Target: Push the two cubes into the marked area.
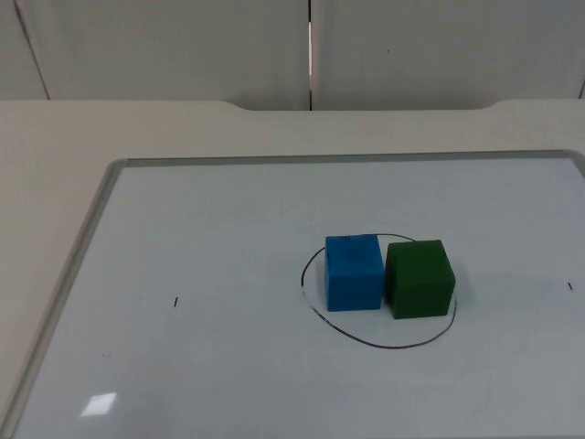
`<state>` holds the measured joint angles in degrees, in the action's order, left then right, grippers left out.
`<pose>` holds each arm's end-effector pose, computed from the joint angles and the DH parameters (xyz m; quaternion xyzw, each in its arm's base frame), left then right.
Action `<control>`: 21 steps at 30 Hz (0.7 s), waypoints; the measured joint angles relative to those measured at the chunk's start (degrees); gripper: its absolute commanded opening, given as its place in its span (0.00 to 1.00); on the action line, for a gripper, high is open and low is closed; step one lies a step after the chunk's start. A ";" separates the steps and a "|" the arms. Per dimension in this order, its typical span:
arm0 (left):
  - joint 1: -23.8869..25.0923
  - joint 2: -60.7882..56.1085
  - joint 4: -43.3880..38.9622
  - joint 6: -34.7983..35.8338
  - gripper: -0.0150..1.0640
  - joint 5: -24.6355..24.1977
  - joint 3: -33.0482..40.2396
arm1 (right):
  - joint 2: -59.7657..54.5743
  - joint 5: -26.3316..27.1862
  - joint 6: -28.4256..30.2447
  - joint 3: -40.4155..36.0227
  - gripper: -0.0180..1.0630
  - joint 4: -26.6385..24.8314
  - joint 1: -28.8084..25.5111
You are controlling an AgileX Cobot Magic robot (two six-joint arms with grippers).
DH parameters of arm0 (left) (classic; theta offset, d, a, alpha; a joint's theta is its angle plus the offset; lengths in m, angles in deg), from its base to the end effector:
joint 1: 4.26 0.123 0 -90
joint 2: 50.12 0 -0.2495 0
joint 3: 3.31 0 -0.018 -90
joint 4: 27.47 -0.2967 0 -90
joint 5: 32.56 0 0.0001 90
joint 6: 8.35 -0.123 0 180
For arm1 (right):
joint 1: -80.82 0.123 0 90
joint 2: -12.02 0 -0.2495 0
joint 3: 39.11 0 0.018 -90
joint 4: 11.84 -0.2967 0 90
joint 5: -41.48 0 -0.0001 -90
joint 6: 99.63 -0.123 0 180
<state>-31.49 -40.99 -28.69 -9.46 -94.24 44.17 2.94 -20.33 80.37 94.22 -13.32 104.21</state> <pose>0.0897 -0.0436 0.2825 0.2097 0.8324 -0.1055 0.5020 0.0886 0.0414 0.2873 -0.1740 0.8372 0.1177 0.5049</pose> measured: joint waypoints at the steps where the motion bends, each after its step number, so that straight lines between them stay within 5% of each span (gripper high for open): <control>1: 0.61 0.00 0.00 0.00 0.99 0.00 0.00 | 0.00 0.00 0.00 0.00 0.99 0.00 0.00; 21: 13.17 0.00 -0.28 0.00 0.99 0.00 0.00 | 0.00 0.00 0.00 0.00 0.99 0.00 0.00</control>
<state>-18.32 -40.99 -28.97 -9.46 -94.24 44.17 2.94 -20.33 80.37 94.22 -13.32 104.21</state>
